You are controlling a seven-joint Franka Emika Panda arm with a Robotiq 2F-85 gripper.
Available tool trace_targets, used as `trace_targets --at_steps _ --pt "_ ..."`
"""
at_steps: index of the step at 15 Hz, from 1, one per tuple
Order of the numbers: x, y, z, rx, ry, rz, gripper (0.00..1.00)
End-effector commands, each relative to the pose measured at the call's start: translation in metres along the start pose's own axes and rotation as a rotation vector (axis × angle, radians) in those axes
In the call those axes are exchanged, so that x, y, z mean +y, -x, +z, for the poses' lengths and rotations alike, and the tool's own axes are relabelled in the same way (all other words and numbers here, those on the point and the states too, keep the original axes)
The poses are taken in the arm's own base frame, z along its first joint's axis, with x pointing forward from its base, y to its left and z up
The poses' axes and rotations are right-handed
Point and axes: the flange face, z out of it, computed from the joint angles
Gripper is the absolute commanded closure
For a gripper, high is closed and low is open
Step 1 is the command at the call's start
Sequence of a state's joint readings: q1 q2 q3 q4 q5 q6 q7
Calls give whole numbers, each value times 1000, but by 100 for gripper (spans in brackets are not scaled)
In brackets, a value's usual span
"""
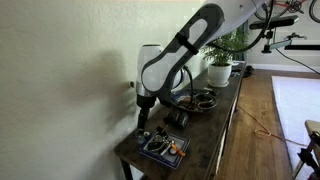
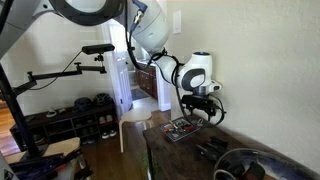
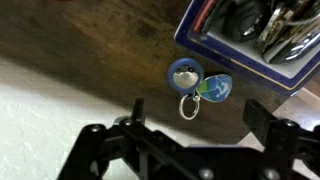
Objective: Put the black gadget on the circle shaped tray and the keys on the square tray
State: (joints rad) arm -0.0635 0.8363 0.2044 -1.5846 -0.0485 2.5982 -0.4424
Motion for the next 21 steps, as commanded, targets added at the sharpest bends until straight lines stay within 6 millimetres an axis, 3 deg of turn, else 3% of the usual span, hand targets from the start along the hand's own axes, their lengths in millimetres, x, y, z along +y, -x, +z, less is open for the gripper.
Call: trace_targets --at_steps 1,10,21 --pt "1 -9 7 -10 -18 -9 0" --pt "2 -15 25 -16 -39 -5 0" --pt "-12 -4 3 -55 21 108 0"
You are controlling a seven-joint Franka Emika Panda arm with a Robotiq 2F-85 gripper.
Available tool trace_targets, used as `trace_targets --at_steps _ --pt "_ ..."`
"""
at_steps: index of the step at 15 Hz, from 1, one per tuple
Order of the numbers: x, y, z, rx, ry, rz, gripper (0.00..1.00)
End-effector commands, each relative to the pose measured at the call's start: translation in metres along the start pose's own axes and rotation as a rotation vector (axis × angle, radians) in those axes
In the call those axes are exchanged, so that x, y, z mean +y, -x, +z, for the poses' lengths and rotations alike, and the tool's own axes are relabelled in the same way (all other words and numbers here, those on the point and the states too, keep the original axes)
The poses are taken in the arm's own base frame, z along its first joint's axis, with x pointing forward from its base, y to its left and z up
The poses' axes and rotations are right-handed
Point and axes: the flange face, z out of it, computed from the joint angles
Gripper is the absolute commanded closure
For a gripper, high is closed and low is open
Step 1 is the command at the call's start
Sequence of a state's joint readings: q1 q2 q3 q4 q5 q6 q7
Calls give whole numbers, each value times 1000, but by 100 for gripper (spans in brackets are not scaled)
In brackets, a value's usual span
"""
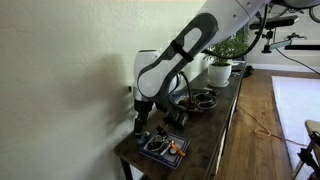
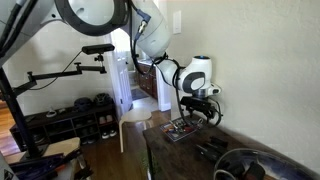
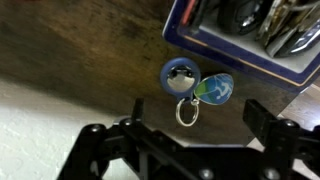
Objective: Put the black gadget on the circle shaped tray and the keys on the square tray
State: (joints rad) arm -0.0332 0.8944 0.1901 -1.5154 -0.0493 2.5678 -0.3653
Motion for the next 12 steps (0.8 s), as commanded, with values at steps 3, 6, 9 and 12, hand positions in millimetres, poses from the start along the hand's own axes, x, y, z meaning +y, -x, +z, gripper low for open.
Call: trace_targets --at_steps 3,6,9,12 --pt "-9 7 -21 -36 64 83 0" --pt "-10 9 -28 -55 96 152 0" --pt "-15 16 -36 -88 111 210 0" --pt "-18 22 -43 -114 118 249 0"
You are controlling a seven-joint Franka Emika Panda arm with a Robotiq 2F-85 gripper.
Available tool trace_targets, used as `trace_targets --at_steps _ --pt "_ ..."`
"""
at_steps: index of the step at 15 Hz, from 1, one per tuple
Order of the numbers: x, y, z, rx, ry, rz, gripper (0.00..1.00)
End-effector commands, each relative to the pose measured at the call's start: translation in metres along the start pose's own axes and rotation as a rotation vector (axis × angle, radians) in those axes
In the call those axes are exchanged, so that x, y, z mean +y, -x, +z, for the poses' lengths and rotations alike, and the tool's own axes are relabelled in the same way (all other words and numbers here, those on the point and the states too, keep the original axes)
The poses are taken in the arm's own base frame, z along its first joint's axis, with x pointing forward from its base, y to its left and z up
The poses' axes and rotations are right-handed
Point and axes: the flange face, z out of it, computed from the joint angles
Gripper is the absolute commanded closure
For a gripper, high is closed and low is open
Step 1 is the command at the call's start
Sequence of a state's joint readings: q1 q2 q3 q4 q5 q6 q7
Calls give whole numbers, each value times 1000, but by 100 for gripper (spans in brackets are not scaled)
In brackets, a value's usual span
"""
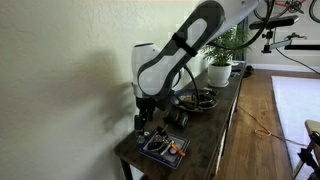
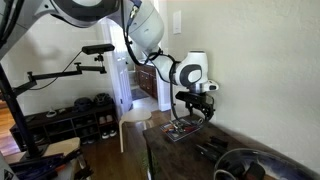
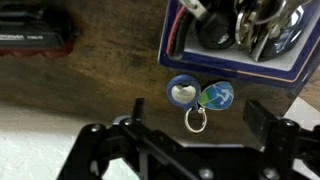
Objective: Put the black gadget on the circle shaped tray and the keys on the square tray
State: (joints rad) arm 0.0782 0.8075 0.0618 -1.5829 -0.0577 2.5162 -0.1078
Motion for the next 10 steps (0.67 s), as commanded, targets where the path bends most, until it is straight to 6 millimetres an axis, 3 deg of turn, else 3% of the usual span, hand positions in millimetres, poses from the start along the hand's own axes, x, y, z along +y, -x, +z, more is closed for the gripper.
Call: trace_targets --at_steps 1,10 --pt "-3 20 -24 -46 35 60 0" --pt "-7 18 -13 -48 24 116 0"
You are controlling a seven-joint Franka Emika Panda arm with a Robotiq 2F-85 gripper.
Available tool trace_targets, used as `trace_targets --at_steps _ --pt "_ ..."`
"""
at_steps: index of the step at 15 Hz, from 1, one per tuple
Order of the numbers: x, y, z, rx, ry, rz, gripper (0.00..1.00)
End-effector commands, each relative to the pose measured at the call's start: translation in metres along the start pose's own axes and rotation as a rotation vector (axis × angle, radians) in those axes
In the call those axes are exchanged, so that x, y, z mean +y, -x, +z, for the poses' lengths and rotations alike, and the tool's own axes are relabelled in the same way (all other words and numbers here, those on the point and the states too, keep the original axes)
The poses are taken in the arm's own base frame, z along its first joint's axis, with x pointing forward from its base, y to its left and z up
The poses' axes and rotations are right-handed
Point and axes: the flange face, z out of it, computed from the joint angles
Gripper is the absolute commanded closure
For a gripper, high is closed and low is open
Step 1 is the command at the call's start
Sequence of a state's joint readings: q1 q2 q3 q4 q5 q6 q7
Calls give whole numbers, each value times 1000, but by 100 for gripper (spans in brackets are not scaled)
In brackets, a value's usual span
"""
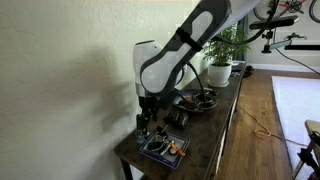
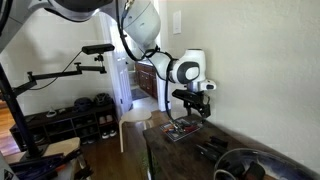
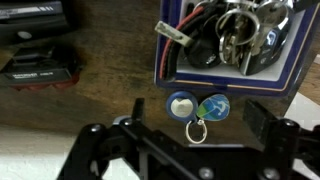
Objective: Put the black gadget on the circle shaped tray and the keys on the square tray
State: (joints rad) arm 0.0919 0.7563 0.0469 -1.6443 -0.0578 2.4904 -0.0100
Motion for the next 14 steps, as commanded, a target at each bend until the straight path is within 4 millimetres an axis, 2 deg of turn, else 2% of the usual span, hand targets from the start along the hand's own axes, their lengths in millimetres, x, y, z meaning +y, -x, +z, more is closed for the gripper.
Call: trace_targets --at_steps 1,6,7,10,14 --pt "-4 4 -3 -7 12 24 0" --pt "-7 1 3 -3 8 10 0" --pt "-8 0 6 -3 8 7 4" --pt "-12 -3 11 -9 7 -2 0" --pt "-17 -8 16 -4 7 -16 0"
